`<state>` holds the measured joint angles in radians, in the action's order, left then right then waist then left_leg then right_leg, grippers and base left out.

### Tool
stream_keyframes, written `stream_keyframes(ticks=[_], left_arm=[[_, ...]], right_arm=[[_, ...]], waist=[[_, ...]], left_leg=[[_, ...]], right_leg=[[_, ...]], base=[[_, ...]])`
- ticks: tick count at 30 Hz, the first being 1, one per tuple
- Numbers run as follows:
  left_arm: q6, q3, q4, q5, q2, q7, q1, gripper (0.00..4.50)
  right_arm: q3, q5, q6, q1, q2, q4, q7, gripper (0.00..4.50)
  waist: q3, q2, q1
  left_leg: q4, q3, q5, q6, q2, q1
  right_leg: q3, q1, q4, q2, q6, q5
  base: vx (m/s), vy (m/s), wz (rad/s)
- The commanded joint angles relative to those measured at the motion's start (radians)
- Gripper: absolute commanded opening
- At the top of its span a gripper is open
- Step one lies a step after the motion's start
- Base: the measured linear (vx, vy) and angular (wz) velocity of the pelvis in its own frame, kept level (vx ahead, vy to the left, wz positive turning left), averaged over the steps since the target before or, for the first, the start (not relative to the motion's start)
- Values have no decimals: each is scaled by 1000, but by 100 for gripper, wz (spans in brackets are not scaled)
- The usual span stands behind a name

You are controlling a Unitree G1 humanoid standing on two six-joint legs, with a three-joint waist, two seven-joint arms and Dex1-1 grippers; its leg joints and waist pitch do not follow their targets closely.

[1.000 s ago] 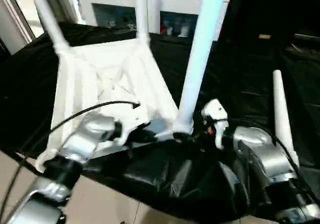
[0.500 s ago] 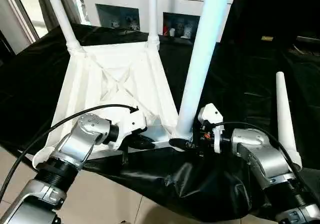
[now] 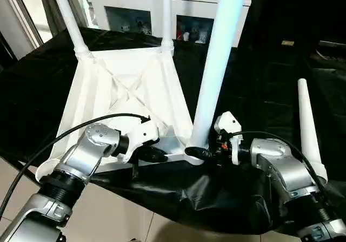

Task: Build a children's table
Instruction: Rotate leg to tighten

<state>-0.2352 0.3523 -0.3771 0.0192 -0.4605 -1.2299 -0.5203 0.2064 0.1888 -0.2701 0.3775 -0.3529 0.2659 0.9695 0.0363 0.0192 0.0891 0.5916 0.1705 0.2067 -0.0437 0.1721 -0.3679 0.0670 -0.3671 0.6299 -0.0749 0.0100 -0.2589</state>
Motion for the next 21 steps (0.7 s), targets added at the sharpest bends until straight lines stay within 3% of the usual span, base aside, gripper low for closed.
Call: stream_keyframes(ticks=[1,7,10,11,14,15,16,17,19,21], left_arm=[[-6,46,-17,17,4,-23,12,0],[-5,47,-27,22,3,-13,11,0],[-22,24,-69,32,37,61,-8,0],[-37,13,-86,31,53,89,-18,0],[-59,0,-111,33,76,132,-32,0],[-81,-32,-182,41,136,251,-70,0],[-88,-45,-222,46,170,312,-91,0],[-103,-59,-254,45,200,363,-107,0],[-133,-77,-298,43,248,432,-132,0],[-148,-81,-318,47,269,467,-144,0]], right_arm=[[28,-13,1,2,4,16,14,273],[26,-16,0,-6,18,35,-1,270],[-12,-19,-5,-6,73,102,-109,270],[-25,-22,-7,-4,93,123,-150,270],[-37,-26,-11,-1,118,144,-200,270],[-61,-36,-21,5,180,184,-317,269],[-78,-43,-26,14,220,212,-397,269],[-94,-46,-33,23,254,237,-466,269],[-113,-52,-40,43,305,282,-560,269],[-118,-59,-45,58,323,307,-602,269]], waist=[[-57,-3,-1],[-58,-3,-1],[-55,-2,-3],[-49,0,-6],[-45,-1,-7],[-44,-2,-9],[-36,4,-11],[-30,1,-15],[-26,2,-16],[-28,5,-17]], left_leg=[[-54,-20,-30,114,62,9],[-52,-20,-28,117,62,9],[-55,-20,-6,109,63,9],[-62,-19,44,81,64,13],[-70,-20,110,36,64,16],[-74,-21,131,20,66,16],[-80,-19,181,-3,64,21],[-85,-21,247,-34,62,28],[-92,-29,308,-57,62,31],[-93,-30,325,-57,63,37]], right_leg=[[-52,48,-46,-81,288,258],[-52,48,-45,-81,292,253],[-52,45,-49,-82,292,216],[-52,41,-59,-83,292,137],[-54,43,-71,-87,275,21],[-56,44,-74,-86,261,-27],[-57,35,-86,-87,249,-118],[-59,30,-97,-88,225,-240],[-58,30,-110,-94,180,-372],[-62,24,-117,-94,163,-380]], base=[[0,0,0],[0,0,0],[0,0,0],[0,0,0],[0,0,0],[0,0,0],[-54,3,-2],[-54,3,-2],[-30,3,-2],[-25,5,-2]])
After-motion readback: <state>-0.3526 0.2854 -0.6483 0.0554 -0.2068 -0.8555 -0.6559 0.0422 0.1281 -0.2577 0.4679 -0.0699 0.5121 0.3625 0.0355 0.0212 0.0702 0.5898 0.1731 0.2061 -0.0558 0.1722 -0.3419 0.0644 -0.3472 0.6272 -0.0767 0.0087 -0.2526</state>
